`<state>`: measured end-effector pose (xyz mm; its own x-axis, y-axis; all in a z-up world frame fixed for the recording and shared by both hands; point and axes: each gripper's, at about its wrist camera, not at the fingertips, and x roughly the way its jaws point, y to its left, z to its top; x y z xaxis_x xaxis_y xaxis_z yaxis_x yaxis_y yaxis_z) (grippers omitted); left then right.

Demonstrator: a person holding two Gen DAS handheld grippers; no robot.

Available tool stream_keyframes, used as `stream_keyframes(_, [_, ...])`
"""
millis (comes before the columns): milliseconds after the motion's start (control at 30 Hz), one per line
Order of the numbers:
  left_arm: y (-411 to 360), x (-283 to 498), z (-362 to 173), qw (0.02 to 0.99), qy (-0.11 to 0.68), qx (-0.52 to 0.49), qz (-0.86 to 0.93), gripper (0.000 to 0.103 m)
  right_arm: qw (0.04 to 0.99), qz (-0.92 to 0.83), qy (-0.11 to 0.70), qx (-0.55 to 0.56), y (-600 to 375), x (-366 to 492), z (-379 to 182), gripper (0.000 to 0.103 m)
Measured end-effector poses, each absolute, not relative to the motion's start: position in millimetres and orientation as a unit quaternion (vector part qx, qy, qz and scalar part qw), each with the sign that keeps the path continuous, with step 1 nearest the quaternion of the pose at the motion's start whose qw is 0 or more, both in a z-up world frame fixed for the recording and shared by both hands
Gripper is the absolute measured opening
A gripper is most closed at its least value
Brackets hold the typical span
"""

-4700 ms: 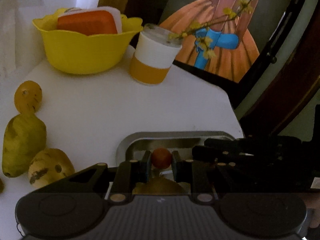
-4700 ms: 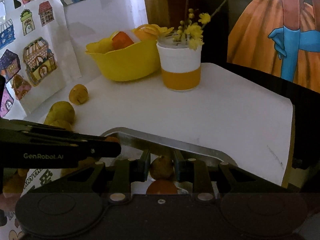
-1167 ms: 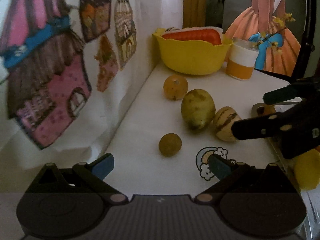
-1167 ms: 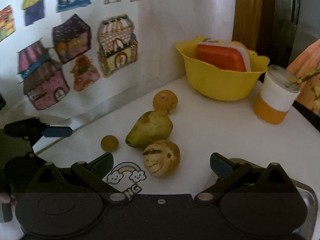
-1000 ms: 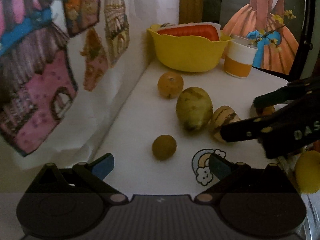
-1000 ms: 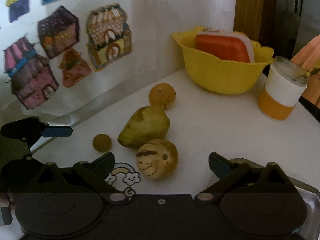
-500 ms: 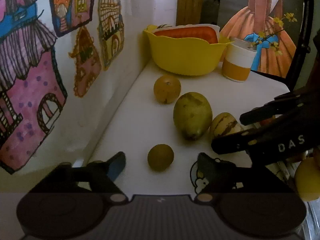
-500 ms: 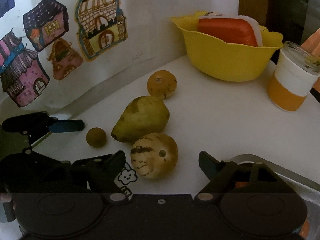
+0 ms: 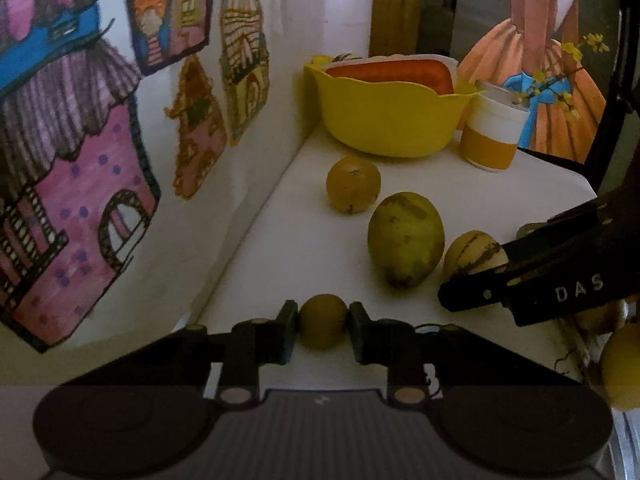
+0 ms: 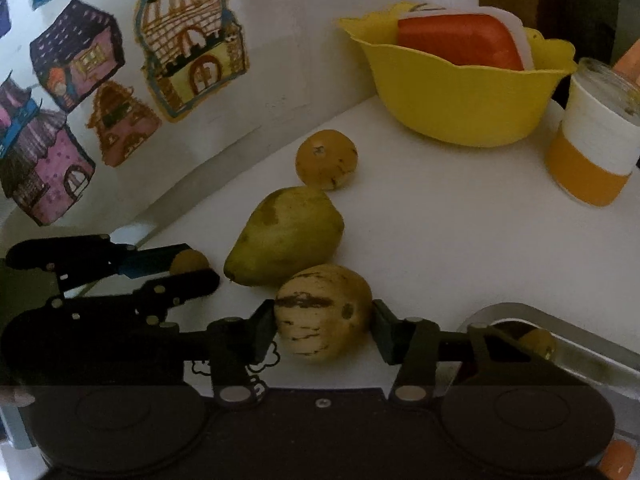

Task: Organize fruits
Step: 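Grasp the small brown round fruit with the left tool while the right tool grasps the cream striped fruit, then carry both fruits over the metal tray and open both tools to release them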

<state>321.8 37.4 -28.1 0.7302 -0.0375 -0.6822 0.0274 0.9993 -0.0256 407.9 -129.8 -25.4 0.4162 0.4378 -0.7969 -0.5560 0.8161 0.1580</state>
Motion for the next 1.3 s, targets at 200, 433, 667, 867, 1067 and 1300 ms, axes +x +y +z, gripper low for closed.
stream_keyframes(200, [42.8,311.2,-24.8,0.926,0.376,-0.030,-0.016,0.030,0.836,0.310,0.450,-0.051,-135.2,400.3,-24.8,0.050])
stream_keyframes(433, [44.0,289.1,-21.0,0.921,0.386,-0.041,-0.021,0.030,0.841,0.342,0.417,-0.037,-144.5,371.2,-7.0,0.050])
stream_keyframes(667, [38.1,262.8,-3.5,0.924,0.378,-0.046,-0.034,0.030,0.850,0.355,0.391,-0.008,-167.9,335.4,13.7,0.050])
stream_keyframes(867, [18.2,237.1,17.7,0.929,0.363,-0.041,-0.058,0.030,0.866,0.345,0.363,0.006,-200.6,295.6,43.8,0.050])
stream_keyframes(1067, [-18.7,211.3,32.9,0.931,0.351,-0.037,-0.095,0.030,0.884,0.310,0.351,0.004,-246.5,253.7,65.4,0.050])
stream_keyframes(1300, [-70.3,193.2,31.5,0.927,0.346,-0.044,-0.139,0.030,0.897,0.252,0.362,0.009,-302.2,218.4,61.1,0.050])
